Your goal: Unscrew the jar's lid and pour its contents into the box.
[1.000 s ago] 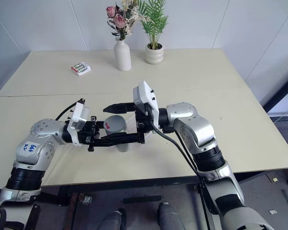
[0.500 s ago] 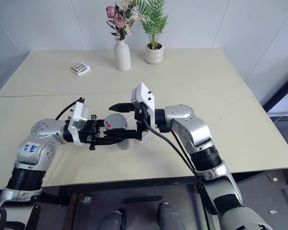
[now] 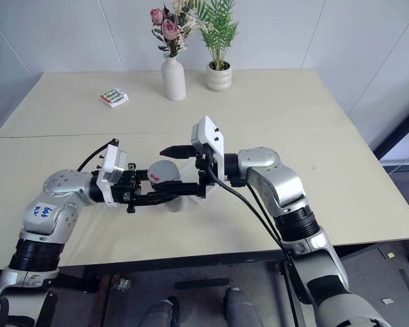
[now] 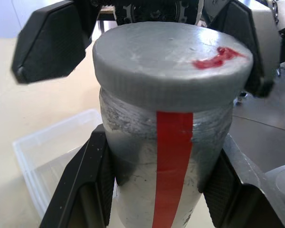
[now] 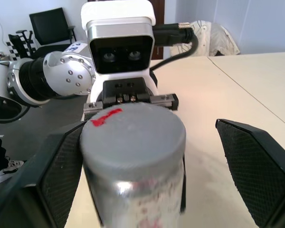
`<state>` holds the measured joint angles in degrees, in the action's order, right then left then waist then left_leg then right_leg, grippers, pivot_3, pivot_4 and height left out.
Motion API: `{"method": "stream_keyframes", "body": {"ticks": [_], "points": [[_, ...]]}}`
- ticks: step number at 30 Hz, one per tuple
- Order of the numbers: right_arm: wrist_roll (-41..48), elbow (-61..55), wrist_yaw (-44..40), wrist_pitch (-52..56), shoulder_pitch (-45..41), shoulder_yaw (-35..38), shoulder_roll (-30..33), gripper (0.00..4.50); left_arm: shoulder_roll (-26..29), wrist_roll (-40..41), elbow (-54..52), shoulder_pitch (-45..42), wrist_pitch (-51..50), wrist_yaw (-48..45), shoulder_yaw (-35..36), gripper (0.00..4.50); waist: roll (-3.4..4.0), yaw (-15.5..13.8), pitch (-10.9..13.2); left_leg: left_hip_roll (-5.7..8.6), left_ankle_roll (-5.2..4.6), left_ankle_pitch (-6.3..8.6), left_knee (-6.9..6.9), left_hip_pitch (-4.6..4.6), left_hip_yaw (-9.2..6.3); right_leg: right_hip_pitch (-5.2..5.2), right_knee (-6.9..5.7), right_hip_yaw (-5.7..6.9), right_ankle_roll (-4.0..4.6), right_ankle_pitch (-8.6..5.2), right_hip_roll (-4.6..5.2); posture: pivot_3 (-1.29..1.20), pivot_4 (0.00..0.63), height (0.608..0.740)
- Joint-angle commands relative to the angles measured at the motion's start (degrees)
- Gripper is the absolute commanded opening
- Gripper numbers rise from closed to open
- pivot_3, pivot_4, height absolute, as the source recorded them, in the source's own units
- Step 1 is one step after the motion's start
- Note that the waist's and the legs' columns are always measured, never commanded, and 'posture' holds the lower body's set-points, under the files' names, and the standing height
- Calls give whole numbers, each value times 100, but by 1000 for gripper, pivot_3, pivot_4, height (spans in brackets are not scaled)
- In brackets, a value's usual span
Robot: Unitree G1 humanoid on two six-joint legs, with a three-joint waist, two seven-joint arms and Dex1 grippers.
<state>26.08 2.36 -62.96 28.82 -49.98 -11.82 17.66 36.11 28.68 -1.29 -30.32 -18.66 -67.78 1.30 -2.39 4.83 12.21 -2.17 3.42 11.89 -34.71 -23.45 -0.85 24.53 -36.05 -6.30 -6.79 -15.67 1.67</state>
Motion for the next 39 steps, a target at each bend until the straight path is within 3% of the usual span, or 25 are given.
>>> {"method": "stream_keyframes", "body": {"ticks": [1,21,28,39], "points": [[52,30,191,-73,-3,469,199,4477,63,75,-212,96,101,-130,56,2046,0,2,0,0,0,0,0,0,0,0,0,0,0,0,0,0,150,740],[444,-207,-143,191,396,875,1008,4477,129,95,-294,245,55,-100,153,2046,0,-5,0,-1,-1,0,1,-5,2,1,8,-5,-1,0,-2,0,150,740],[800,-1111,182,646,388,611,606,4477,111,12,-213,228,100,-61,113,2046,1,8,1,-6,-1,0,1,-2,1,2,4,-5,-1,0,-9,0,150,740],[521,-1054,650,674,118,75,-46,4477,61,-10,-153,152,116,-87,19,2046,1,2,1,-7,0,1,-12,-7,3,1,6,-5,1,0,-9,0,150,740]]}}
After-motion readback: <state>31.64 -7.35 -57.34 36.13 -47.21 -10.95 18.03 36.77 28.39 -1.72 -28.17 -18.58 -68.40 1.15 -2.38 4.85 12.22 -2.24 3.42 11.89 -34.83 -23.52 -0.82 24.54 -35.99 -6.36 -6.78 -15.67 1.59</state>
